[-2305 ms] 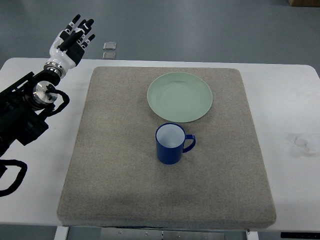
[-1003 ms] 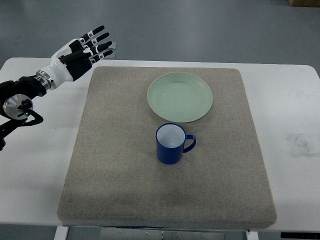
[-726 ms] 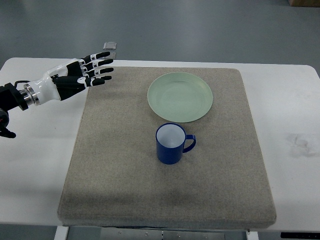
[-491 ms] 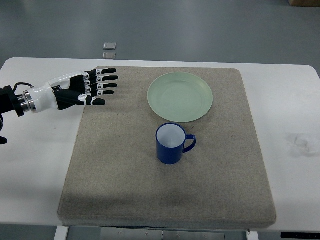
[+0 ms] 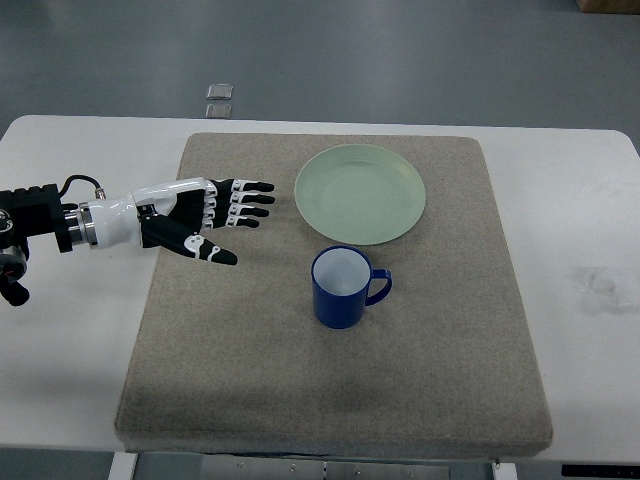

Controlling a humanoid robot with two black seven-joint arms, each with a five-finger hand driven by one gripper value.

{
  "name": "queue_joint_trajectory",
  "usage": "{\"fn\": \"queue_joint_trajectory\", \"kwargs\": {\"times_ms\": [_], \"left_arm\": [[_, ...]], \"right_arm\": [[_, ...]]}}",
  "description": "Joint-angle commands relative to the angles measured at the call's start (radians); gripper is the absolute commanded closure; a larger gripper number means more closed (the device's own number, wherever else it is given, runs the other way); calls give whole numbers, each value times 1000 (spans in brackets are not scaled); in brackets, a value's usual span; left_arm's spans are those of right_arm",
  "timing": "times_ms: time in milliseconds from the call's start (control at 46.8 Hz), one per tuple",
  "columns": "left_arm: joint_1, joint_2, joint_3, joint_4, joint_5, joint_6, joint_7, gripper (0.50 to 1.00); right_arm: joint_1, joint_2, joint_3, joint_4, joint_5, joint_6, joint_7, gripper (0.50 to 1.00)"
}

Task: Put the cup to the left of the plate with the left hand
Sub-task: 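Reach the left hand forward toward the blue mug beside the plate, then wrap the left hand fingers around the blue mug body and grasp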

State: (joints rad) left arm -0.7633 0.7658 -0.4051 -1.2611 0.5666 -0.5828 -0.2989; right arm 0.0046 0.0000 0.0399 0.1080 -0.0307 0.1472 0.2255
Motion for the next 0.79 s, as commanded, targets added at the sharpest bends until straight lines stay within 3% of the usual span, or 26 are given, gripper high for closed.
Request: {"fn": "queue_joint_trajectory", "kwargs": {"times_ms": [0,213,768], "left_arm": [[6,-14,-1,0,3,1,-6,504],[19,-46,-1,3,6,1,-52,504],[79,-154,-3,22,113,21,-62,510]], "right_arm": [[0,0,0,-1,0,0,0,568],[0,0,0,1,0,0,0,568],[0,0,0,1,0,0,0,568]]}}
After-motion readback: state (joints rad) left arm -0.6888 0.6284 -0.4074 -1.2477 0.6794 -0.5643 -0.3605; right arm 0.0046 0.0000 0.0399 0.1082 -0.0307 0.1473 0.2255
